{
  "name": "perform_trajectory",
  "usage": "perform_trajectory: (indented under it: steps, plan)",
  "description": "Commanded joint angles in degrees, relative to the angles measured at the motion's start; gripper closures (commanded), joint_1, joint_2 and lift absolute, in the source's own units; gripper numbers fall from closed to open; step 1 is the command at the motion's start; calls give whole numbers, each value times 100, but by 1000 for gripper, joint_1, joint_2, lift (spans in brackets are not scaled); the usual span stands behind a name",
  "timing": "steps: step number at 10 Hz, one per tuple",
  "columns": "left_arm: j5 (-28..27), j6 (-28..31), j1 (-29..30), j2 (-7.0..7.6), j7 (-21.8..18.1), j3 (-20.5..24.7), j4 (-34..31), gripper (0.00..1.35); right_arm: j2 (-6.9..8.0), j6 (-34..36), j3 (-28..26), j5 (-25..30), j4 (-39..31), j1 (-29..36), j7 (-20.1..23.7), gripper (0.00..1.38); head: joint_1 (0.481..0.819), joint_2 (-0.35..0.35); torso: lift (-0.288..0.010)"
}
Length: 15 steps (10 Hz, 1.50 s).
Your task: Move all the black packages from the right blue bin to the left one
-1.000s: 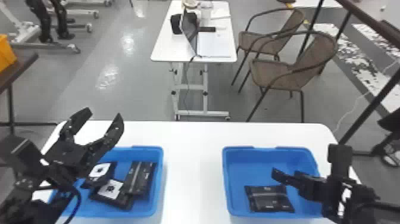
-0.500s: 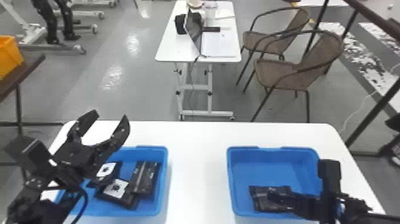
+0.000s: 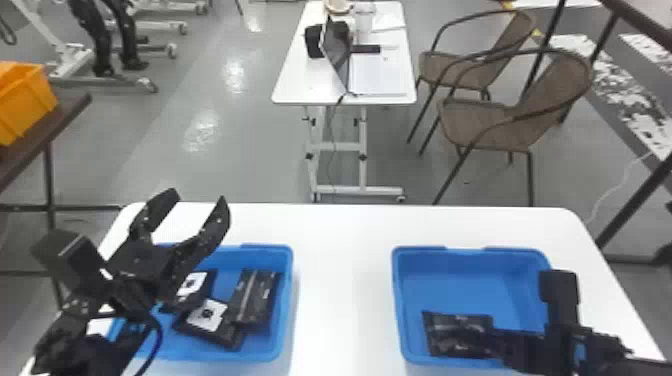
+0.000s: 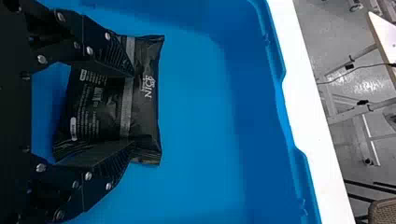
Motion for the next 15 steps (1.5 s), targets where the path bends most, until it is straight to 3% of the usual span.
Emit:
perform_trajectory:
  steps: [1,4,6,9,10,12,14,15]
  plan:
    - [37,8,20,-15,14,2,23,309,11,-46,-74,-167,105,-30,1,1038,695,44,-43]
    - [54,25,37,-15,23,2,23,309,248,-353,-408,-413,-317,198,-69,1088,695,45,-43]
    - [89,-1,46,-15,66,2,23,309,336,-450,-602,-941,-510,365,-227,1111,695,43,-43]
    - [221,-124,90,-15,269,-25,-3,309,486,-283,-1191,-1565,-1503,778,-403,1111,695,39,-43]
    - [335,-36,72,-15,348,-69,-12,309,468,-230,-1314,-1723,-1872,752,-403,1111,695,32,-43]
    - [371,25,-16,-15,383,-130,-12,309,257,-310,-1067,-2250,-1828,189,-368,1111,695,18,-43]
    - [450,184,-147,-15,436,-280,-12,309,37,-978,-206,-2206,-809,-637,327,1111,695,42,-43]
    - [529,315,-227,9,462,-412,-3,309,29,-1426,277,-2092,-132,-1085,705,1111,695,73,-43]
